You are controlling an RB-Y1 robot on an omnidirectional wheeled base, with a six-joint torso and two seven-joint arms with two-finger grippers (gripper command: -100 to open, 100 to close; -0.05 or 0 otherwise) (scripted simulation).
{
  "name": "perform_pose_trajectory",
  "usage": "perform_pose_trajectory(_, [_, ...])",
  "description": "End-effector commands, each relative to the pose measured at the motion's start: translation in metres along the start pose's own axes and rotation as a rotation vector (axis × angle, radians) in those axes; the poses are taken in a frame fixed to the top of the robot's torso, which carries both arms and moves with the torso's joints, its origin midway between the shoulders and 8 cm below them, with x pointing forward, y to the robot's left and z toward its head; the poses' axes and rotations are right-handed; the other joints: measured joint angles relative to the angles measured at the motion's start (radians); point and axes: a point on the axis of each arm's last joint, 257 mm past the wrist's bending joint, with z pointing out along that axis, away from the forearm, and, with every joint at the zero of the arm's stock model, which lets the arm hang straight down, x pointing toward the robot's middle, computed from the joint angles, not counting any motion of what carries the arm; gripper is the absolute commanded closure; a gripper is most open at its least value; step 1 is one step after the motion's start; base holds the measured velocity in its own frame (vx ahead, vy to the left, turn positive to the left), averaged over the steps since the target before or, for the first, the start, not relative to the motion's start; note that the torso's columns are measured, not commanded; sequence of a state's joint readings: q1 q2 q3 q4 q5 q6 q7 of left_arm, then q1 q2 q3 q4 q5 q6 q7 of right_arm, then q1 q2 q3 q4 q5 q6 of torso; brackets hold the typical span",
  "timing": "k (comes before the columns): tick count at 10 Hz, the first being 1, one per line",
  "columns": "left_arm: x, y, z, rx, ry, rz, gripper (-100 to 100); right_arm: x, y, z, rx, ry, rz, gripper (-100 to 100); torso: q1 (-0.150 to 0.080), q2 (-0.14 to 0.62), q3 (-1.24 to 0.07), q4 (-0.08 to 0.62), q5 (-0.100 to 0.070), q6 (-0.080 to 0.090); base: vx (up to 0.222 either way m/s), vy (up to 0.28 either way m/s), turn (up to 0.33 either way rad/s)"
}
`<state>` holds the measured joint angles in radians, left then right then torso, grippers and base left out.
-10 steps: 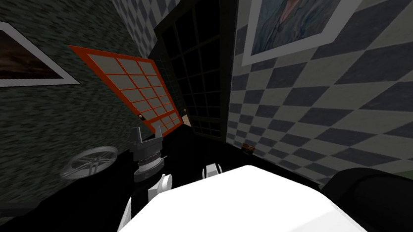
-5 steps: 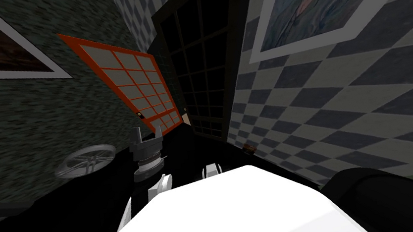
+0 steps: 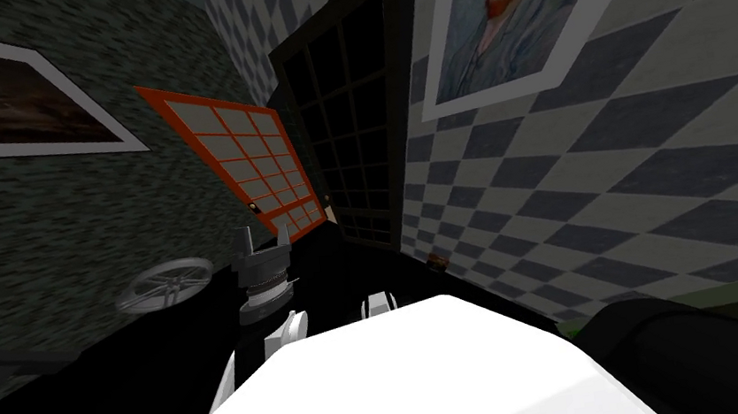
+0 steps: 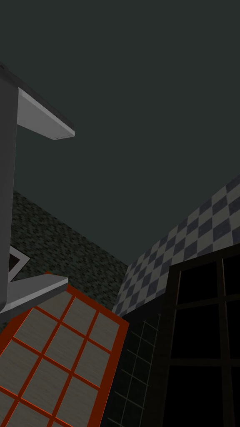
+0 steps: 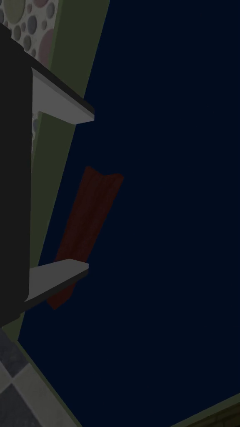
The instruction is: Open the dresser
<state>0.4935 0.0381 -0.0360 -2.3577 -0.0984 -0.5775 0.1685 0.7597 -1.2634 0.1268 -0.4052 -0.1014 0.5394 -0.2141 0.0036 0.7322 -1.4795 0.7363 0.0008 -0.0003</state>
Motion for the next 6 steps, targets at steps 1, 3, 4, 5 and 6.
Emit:
perform_pose_trajectory(1, [0.0000,-0.0001,0.0001,0.000,0.000,0.000,0,0.0054,-0.0070,-0.0004,0.031,0.021,0.002,-100,0.000,0.003,0.001,0.000,0.001,-0.001,-0.148,-0.063,0.221])
perform_pose_trajectory(3, [0.0000,0.0000,0.0001,0.000,0.000,0.000,0,0.0079,-0.0099,-0.0006,0.044,0.031,0.002,-100,-0.004,0.010,0.006,0.003,-0.001,0.001,-0.158,-0.045,0.107])
perform_pose_trajectory(4, [0.0000,0.0000,0.0000,0.000,0.000,0.000,0,0.0070,-0.0087,-0.0003,0.039,0.029,0.001,-100,-0.003,0.008,0.005,0.003,-0.001,0.002,-0.051,-0.006,0.003])
perform_pose_trajectory(5, [0.0000,0.0000,0.0000,0.000,0.000,0.000,0,0.0038,-0.0050,-0.0002,0.022,0.015,0.001,100,-0.003,0.003,0.002,0.001,-0.001,0.002,0.136,0.041,-0.191])
perform_pose_trajectory(6, [-0.0001,0.0000,-0.0001,0.000,0.000,0.000,0,0.0030,-0.0040,-0.0002,0.018,0.012,0.001,100,-0.003,-0.003,-0.002,-0.001,0.000,0.005,0.183,0.050,-0.166])
